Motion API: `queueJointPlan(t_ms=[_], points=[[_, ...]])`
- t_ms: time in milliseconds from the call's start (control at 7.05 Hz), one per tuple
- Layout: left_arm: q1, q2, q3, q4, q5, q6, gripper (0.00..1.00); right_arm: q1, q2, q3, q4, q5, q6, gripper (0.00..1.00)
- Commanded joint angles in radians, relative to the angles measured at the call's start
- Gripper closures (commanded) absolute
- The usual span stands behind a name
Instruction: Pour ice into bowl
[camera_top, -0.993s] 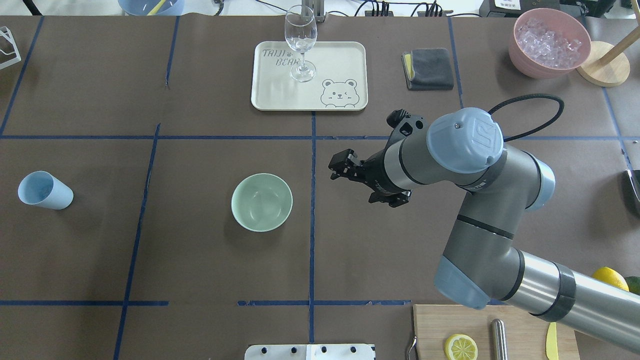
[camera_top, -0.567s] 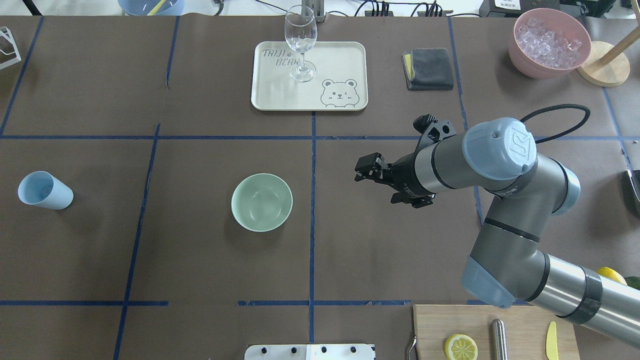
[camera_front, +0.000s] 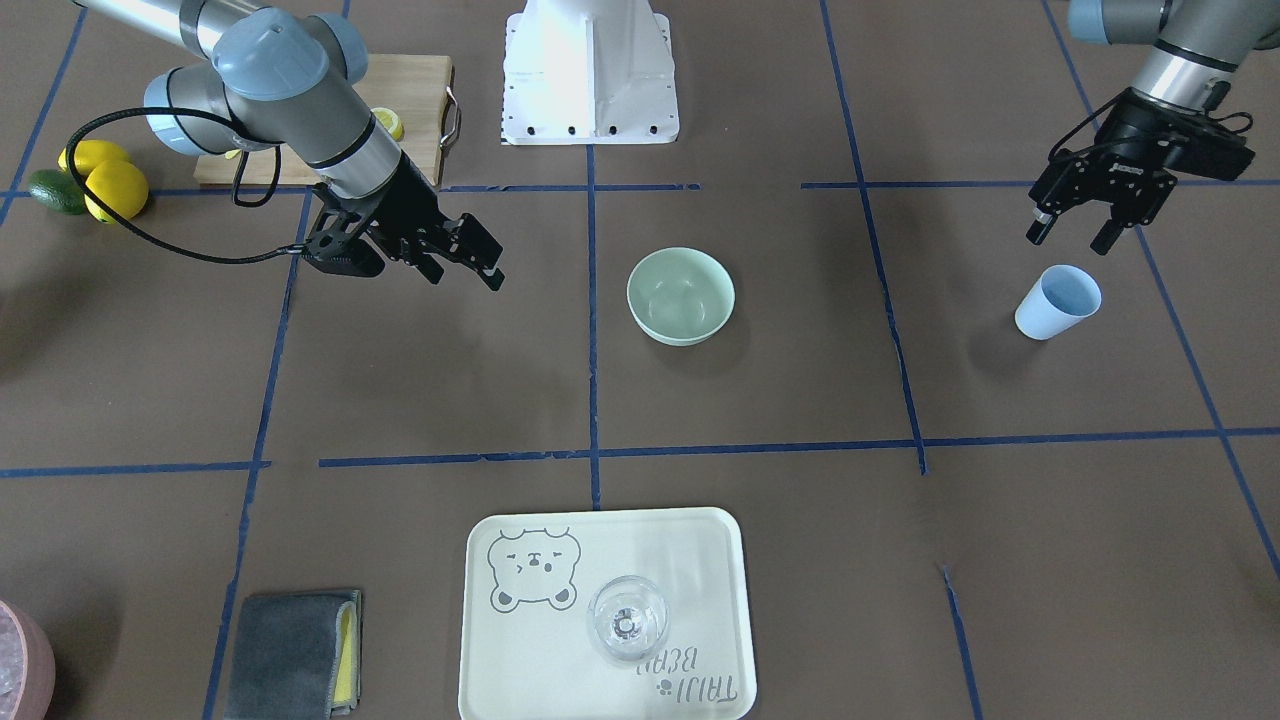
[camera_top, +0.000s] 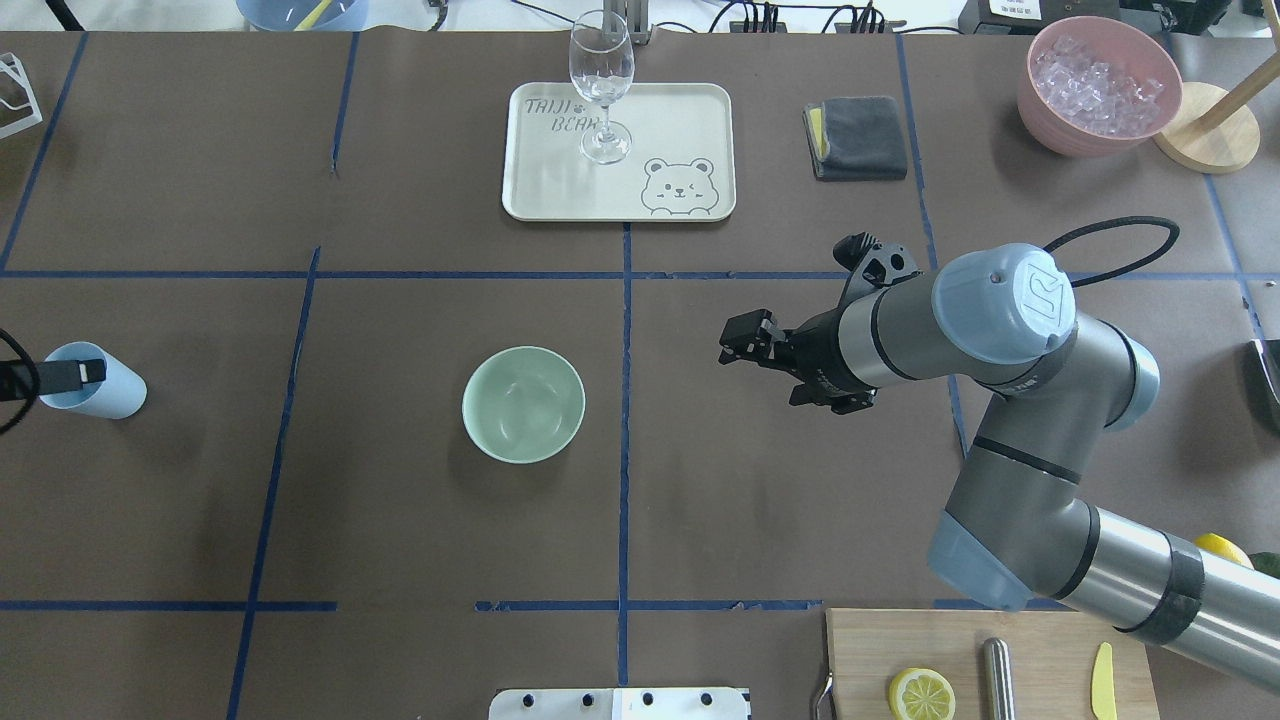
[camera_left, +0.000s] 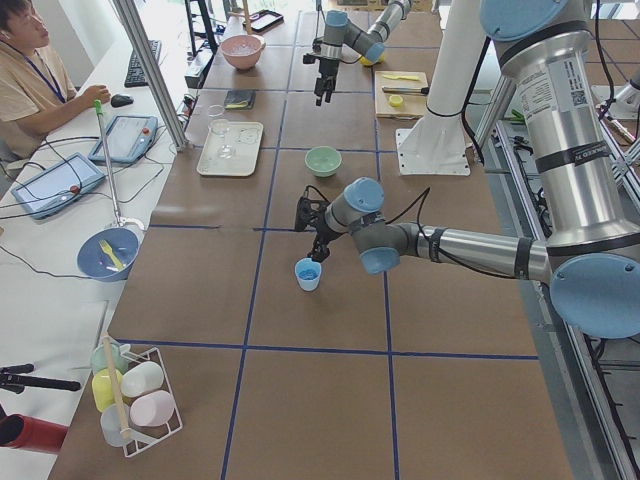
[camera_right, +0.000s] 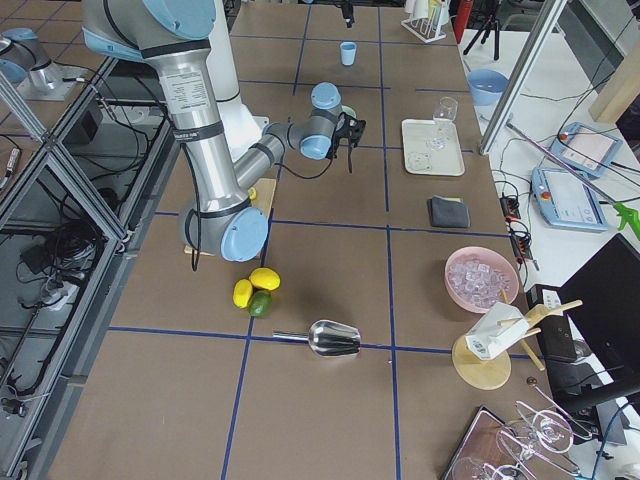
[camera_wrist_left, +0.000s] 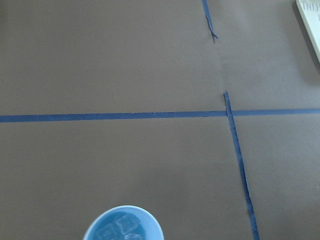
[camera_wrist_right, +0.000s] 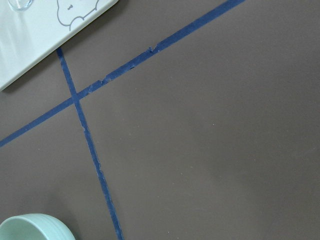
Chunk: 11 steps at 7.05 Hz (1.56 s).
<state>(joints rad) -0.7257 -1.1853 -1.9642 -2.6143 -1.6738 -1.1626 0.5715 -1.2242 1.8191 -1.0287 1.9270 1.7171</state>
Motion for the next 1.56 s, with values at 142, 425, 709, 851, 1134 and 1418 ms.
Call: queueJointPlan(t_ms=[142, 425, 709, 851, 1134, 1418], points=[[0.354, 0.12, -0.03, -0.009, 0.536, -0.248, 0.01, -0.001, 0.0, -0.001, 0.001, 0.0, -0.002, 0.0], [0.474, 0.147, 0.014, -0.006, 0.809, -0.386, 0.01, 0.001, 0.002, 0.006, 0.001, 0.0, 0.002, 0.0], [0.583, 0.135, 0.143, -0.007, 0.974, -0.445, 0.0, 0.001, 0.0, 0.011, 0.001, 0.0, 0.002, 0.0], [0.595, 0.097, 0.159, -0.004, 1.034, -0.469, 0.0, 0.002, 0.0, 0.015, 0.001, 0.0, 0.007, 0.0], [0.605, 0.037, 0.229, -0.001, 1.12, -0.465, 0.0, 0.002, -0.004, 0.038, 0.001, -0.002, 0.012, 0.0], [0.603, -0.045, 0.365, -0.001, 1.215, -0.46, 0.0, 0.004, -0.009, 0.042, 0.001, 0.0, 0.01, 0.0]])
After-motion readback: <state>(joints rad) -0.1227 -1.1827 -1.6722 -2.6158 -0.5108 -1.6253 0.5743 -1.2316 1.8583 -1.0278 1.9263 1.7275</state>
